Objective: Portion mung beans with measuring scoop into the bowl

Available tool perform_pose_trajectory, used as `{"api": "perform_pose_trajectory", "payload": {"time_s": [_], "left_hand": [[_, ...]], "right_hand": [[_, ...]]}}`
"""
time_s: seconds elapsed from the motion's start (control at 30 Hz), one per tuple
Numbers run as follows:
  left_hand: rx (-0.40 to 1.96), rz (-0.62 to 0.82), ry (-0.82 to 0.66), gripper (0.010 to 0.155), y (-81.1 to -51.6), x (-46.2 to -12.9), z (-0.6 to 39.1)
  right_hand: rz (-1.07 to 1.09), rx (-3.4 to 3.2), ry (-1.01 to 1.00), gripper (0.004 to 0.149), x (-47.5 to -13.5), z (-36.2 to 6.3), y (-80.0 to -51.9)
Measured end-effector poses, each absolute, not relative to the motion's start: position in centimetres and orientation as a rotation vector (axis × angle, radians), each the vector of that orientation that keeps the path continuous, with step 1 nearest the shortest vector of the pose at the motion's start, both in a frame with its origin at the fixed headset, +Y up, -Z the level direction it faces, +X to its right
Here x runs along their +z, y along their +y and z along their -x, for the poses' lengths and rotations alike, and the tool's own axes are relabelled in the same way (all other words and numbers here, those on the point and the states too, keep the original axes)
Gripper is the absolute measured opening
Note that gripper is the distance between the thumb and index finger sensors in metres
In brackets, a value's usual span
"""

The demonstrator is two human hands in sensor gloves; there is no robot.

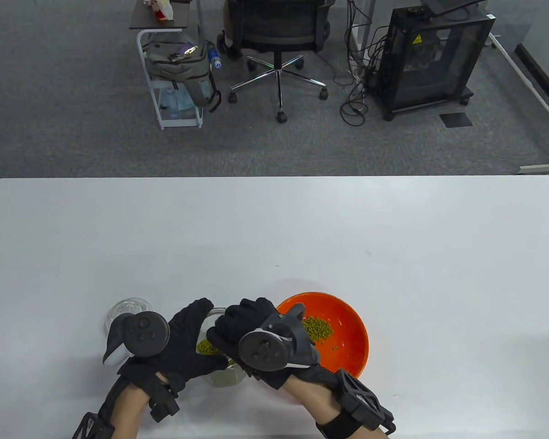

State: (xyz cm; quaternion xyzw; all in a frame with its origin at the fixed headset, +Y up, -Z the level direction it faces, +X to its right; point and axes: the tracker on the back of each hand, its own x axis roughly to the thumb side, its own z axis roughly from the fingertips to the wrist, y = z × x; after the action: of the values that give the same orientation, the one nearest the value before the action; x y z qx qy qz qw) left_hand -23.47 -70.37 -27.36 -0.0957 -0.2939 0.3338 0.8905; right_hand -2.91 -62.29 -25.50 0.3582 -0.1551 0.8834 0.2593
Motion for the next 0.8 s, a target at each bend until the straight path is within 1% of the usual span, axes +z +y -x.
{"api": "perform_pose_trajectory", "payload": {"time_s": [0.13,0.2,0.27,0.3,0.6,0.7,0.8], "left_hand": [[0.694,0.199,-0.610,0.121,-70.4,-27.4,23.5],[0.695,0.199,-0.609,0.121,-70.4,-27.3,23.5],[0.694,0.198,-0.609,0.121,-70.4,-27.3,23.5],[0.695,0.198,-0.609,0.121,-70.4,-27.3,23.5],[0.692,0.199,-0.608,0.121,-70.4,-27.3,23.5],[0.693,0.198,-0.608,0.121,-70.4,-27.3,23.5],[0.692,0.198,-0.608,0.121,-70.4,-27.3,23.5]], "right_hand": [[-0.950,2.352,-0.377,0.043,-25.5,2.3,-62.5],[-0.918,2.325,-0.300,0.043,-25.8,1.9,-62.8],[-0.834,2.277,-0.221,0.044,-26.3,1.3,-63.1],[-0.769,2.260,-0.198,0.044,-26.6,0.8,-63.3],[-0.405,2.080,0.026,0.044,-29.2,-3.2,-65.1],[-0.283,2.034,0.067,0.044,-29.5,-4.5,-65.9],[-0.214,2.030,0.051,0.044,-29.7,-5.7,-66.5]]}}
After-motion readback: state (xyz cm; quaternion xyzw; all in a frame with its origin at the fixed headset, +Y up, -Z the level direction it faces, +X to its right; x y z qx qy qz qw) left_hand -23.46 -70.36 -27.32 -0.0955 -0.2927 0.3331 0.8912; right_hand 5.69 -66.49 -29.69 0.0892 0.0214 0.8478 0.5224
